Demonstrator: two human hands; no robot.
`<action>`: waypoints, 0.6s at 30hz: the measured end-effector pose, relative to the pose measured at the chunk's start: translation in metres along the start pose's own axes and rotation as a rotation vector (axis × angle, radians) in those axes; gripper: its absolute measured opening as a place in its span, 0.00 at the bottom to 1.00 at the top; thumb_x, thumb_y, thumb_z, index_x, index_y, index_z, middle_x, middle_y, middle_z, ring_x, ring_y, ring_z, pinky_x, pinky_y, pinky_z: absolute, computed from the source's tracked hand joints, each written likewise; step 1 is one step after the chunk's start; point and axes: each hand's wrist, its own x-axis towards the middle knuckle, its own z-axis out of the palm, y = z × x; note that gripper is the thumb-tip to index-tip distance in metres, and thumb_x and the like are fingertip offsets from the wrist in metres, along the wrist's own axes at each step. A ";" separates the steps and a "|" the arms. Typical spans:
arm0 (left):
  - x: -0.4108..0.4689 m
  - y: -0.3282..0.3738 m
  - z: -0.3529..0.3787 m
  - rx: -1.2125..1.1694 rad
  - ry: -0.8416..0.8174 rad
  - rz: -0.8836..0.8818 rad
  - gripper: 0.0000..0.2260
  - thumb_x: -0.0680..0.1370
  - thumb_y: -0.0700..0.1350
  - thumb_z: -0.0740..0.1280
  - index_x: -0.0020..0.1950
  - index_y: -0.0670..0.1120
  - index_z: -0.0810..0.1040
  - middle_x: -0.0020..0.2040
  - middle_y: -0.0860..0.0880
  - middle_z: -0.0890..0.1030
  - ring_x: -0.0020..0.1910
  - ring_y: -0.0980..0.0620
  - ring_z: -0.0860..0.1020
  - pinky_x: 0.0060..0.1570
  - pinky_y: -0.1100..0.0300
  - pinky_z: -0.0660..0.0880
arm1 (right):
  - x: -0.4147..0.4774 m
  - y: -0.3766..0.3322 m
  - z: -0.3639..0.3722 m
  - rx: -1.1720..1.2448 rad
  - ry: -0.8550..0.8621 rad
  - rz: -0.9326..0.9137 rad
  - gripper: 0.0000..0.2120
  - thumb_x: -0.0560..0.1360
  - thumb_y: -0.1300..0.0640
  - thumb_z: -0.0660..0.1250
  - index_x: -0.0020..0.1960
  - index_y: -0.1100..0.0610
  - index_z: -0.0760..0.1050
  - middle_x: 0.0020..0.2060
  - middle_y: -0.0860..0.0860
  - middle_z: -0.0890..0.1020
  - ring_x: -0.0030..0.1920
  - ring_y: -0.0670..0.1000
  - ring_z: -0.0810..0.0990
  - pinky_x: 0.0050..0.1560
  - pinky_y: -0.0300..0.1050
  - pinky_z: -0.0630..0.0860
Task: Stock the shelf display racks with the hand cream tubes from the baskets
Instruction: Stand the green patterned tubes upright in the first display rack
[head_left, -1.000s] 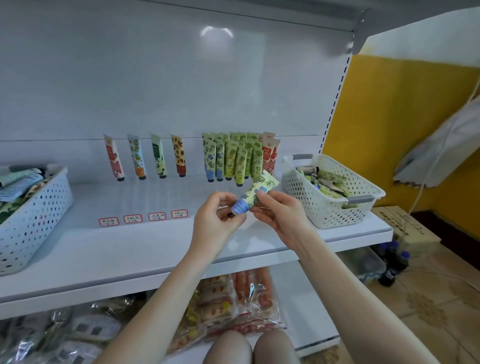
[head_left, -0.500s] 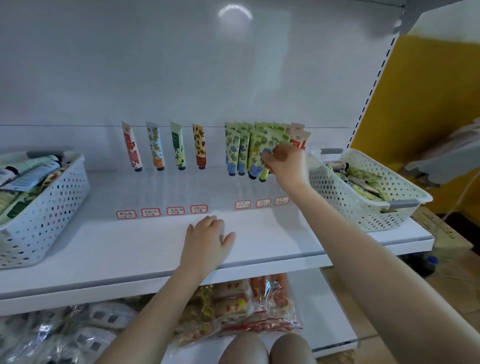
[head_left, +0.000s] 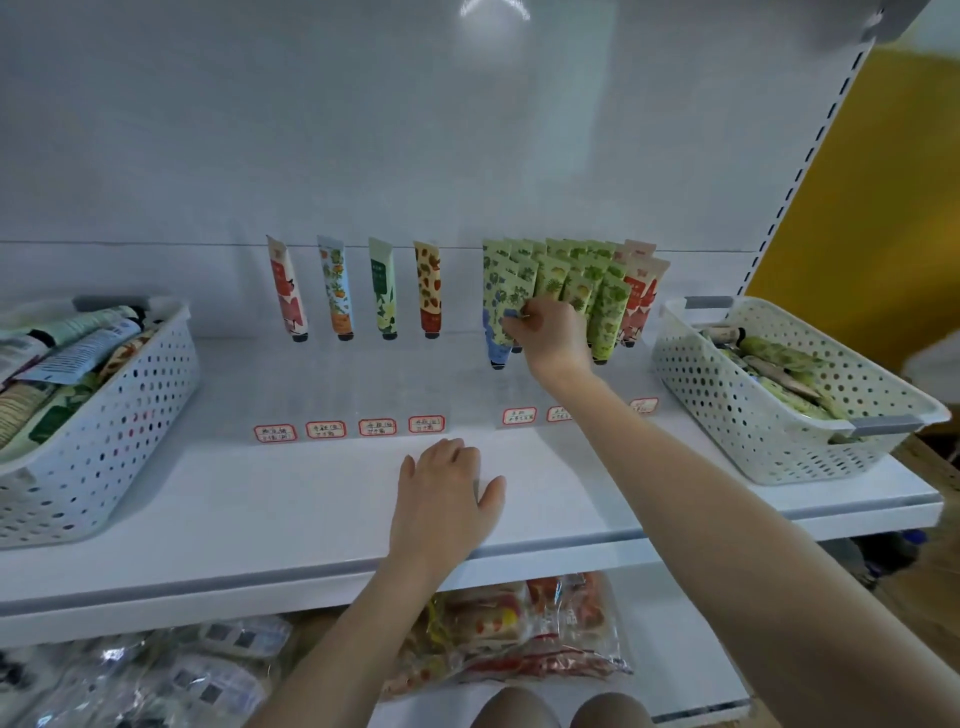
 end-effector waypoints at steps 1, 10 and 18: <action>0.000 0.000 0.000 0.004 -0.004 -0.001 0.13 0.77 0.56 0.55 0.43 0.47 0.68 0.44 0.52 0.71 0.49 0.52 0.72 0.52 0.56 0.68 | 0.001 0.000 0.001 -0.009 -0.005 0.000 0.20 0.77 0.59 0.63 0.29 0.57 0.59 0.25 0.51 0.63 0.26 0.48 0.59 0.28 0.43 0.53; 0.000 -0.001 0.002 0.013 -0.021 -0.004 0.13 0.78 0.56 0.54 0.46 0.47 0.70 0.47 0.52 0.73 0.50 0.53 0.72 0.55 0.56 0.68 | 0.007 0.002 0.004 -0.133 -0.027 -0.018 0.21 0.78 0.58 0.62 0.29 0.55 0.59 0.25 0.50 0.65 0.27 0.47 0.61 0.28 0.43 0.57; 0.000 0.000 -0.001 0.015 -0.035 -0.011 0.14 0.78 0.56 0.54 0.48 0.47 0.71 0.49 0.52 0.73 0.52 0.53 0.72 0.57 0.56 0.68 | 0.009 -0.001 0.006 -0.215 -0.046 -0.018 0.21 0.79 0.57 0.60 0.30 0.56 0.58 0.26 0.50 0.64 0.28 0.49 0.63 0.29 0.43 0.58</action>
